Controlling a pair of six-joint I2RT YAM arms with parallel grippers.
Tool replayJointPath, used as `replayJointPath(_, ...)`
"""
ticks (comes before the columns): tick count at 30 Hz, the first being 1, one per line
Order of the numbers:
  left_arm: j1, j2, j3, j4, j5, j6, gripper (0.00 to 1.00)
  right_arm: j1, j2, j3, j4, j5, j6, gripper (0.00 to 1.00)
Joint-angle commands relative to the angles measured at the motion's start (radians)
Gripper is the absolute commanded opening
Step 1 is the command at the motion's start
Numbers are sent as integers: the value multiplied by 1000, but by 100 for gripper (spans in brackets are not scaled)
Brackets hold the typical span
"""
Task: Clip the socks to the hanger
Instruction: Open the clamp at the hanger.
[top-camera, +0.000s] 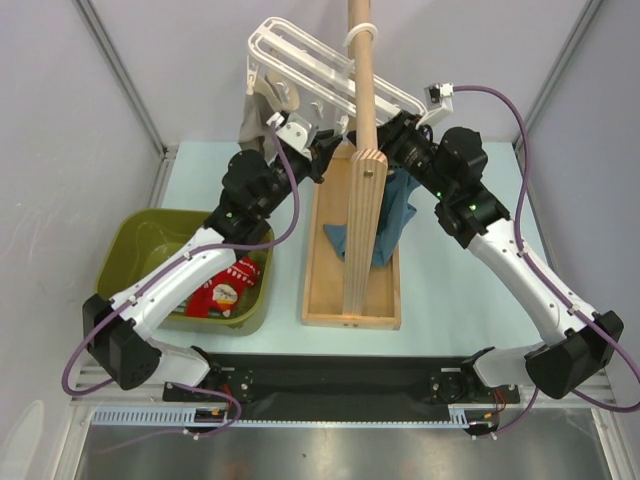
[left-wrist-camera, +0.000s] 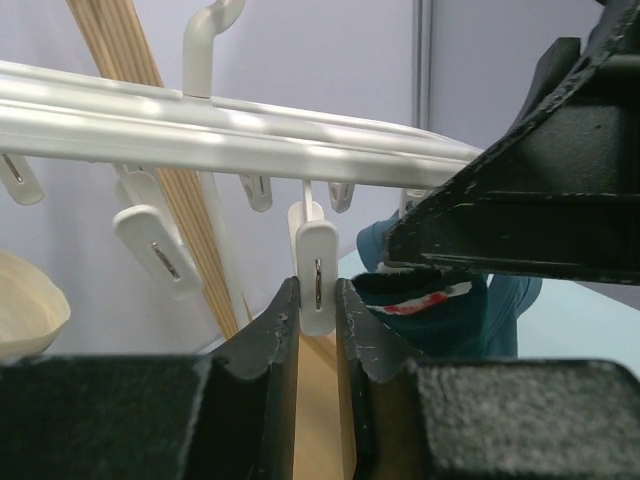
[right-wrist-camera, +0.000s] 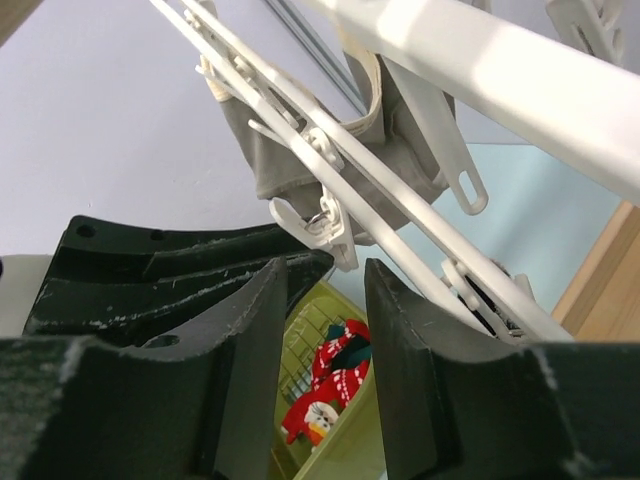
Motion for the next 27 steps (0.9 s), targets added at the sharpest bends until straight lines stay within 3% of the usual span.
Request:
replayJointPath(1,41,-38,-8,-26,66,-39,0,17,-18,44,48,18,-27,43)
replayJointPath(14,104,-91,26,-140,221,-44,0,96,45,159,-48,88,-56,51)
replayJointPath(27,106,-58,86,-178,284,-94,0,210,74,168,-103,366,-165,53)
